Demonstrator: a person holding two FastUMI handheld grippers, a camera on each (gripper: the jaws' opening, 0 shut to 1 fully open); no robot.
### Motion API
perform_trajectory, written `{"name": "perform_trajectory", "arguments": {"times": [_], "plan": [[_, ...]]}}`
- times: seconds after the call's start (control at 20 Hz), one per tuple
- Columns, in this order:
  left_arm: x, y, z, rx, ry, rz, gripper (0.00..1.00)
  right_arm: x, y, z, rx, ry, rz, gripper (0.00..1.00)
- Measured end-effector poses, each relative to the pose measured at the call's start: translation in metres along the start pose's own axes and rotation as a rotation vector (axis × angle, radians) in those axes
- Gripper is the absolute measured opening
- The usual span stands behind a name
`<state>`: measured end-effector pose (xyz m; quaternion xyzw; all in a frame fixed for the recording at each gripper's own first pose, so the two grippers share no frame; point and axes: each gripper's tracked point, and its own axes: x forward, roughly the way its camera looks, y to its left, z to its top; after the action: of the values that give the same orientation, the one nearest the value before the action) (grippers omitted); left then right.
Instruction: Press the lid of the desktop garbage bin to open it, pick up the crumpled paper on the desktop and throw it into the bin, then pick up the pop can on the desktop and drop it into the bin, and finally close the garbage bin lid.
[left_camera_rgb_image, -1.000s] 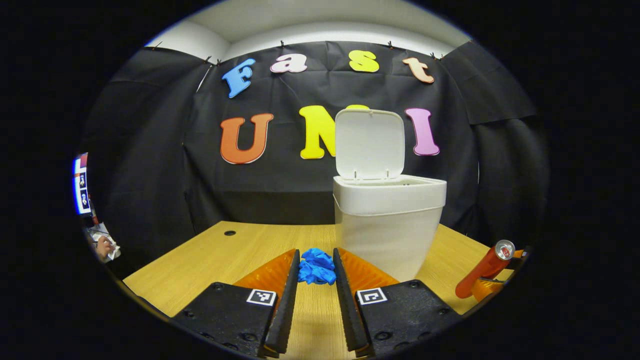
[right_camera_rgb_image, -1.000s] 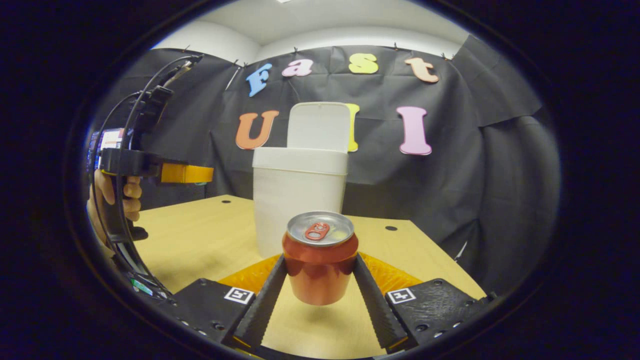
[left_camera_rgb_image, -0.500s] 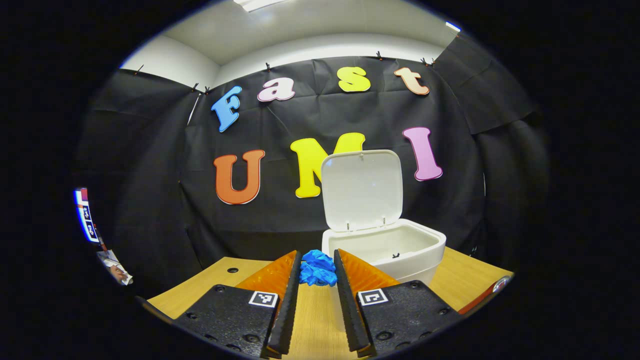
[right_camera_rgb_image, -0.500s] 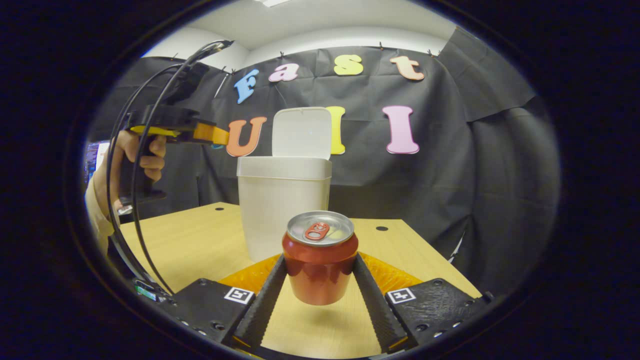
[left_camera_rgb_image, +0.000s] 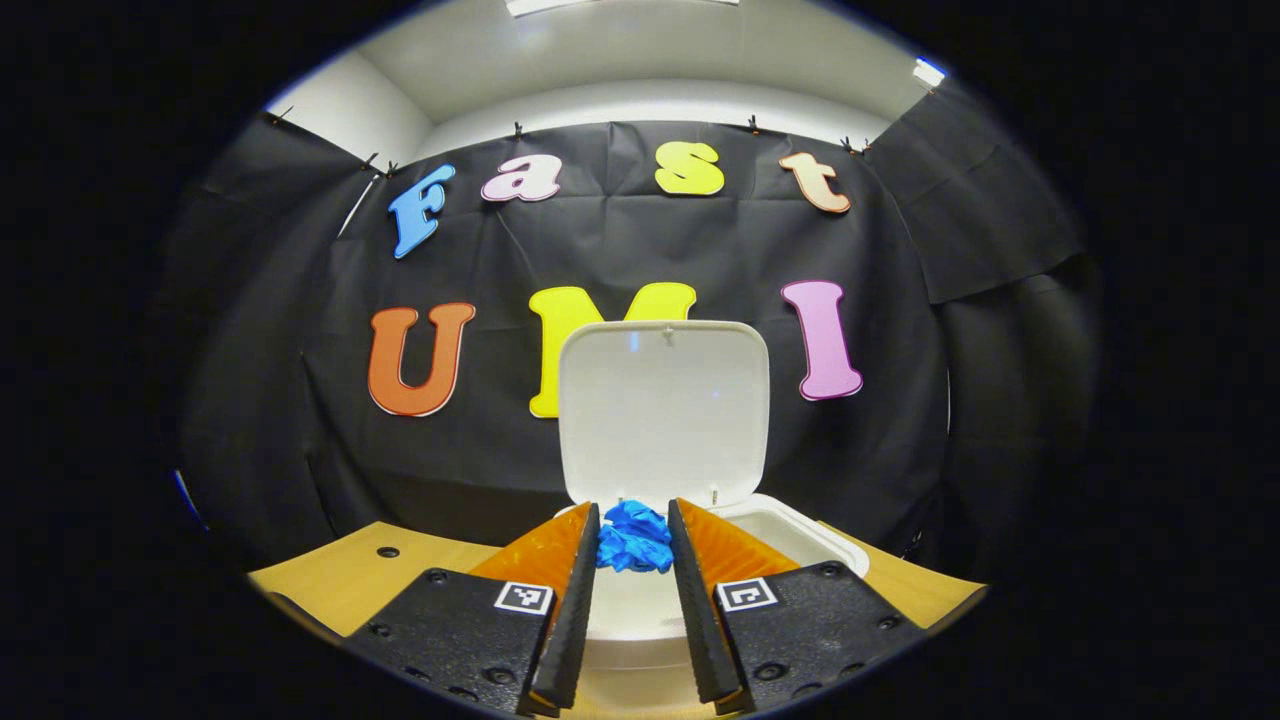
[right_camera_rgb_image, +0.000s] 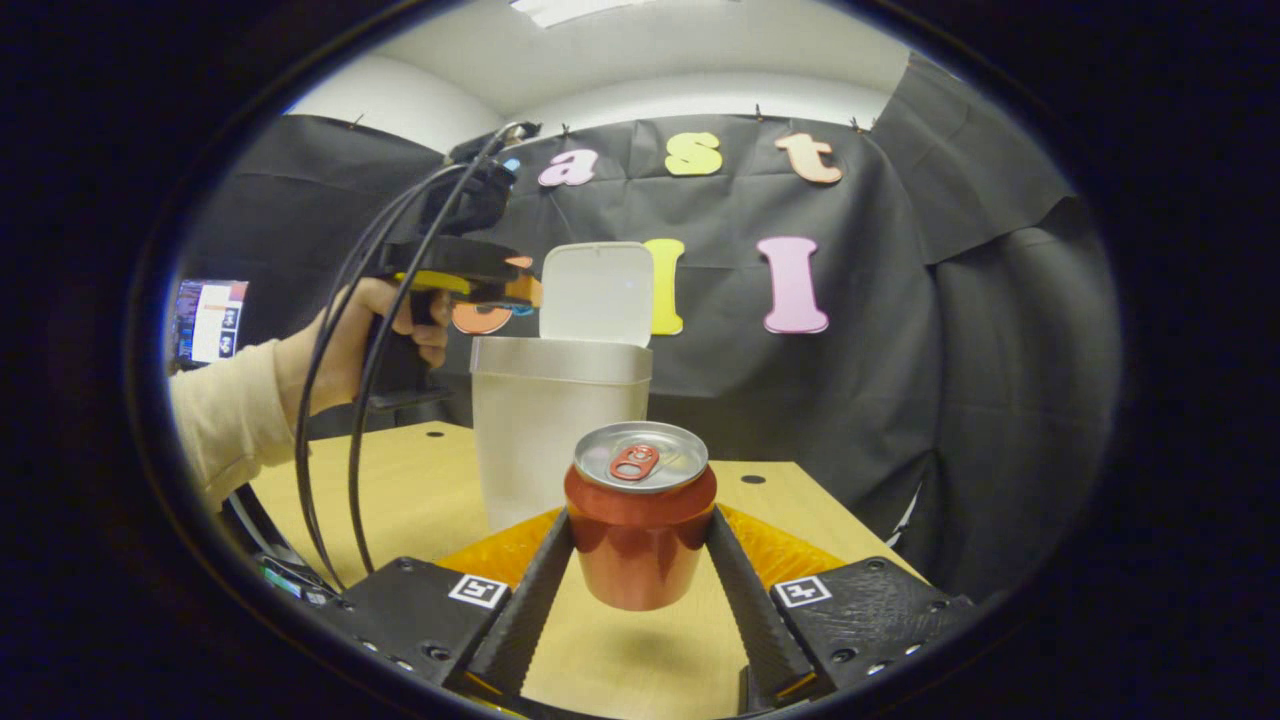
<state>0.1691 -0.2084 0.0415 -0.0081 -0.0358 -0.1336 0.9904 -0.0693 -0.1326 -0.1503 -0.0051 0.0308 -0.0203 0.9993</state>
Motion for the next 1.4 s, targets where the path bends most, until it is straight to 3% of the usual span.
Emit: {"name": "perform_trajectory", "arguments": {"times": [0.35,0.65,0.85,0.9,1.05,1.4], "plan": [[0.033,-0.023,-0.021,0.037,0.037,-0.012,0.45,-0.005,0.001,0.001,-0.005,-0.043,0.024,0.81],[0.027,-0.031,-0.021,-0.054,0.036,-0.047,0.48,-0.004,0.010,-0.007,0.039,-0.032,0.053,0.81],[0.019,-0.038,-0.025,-0.058,0.076,-0.110,0.60,0.002,0.011,-0.016,0.041,-0.012,0.050,0.81],[0.014,-0.037,-0.028,-0.055,0.091,-0.120,0.80,0.002,0.014,-0.018,0.048,-0.006,0.061,0.81],[-0.004,-0.032,-0.029,-0.062,0.103,-0.112,0.96,-0.001,0.020,-0.012,0.084,-0.026,0.098,0.82],[-0.058,0.002,-0.023,-0.097,-0.001,-0.042,0.98,0.003,0.013,-0.007,0.020,-0.056,0.042,0.81]]}}
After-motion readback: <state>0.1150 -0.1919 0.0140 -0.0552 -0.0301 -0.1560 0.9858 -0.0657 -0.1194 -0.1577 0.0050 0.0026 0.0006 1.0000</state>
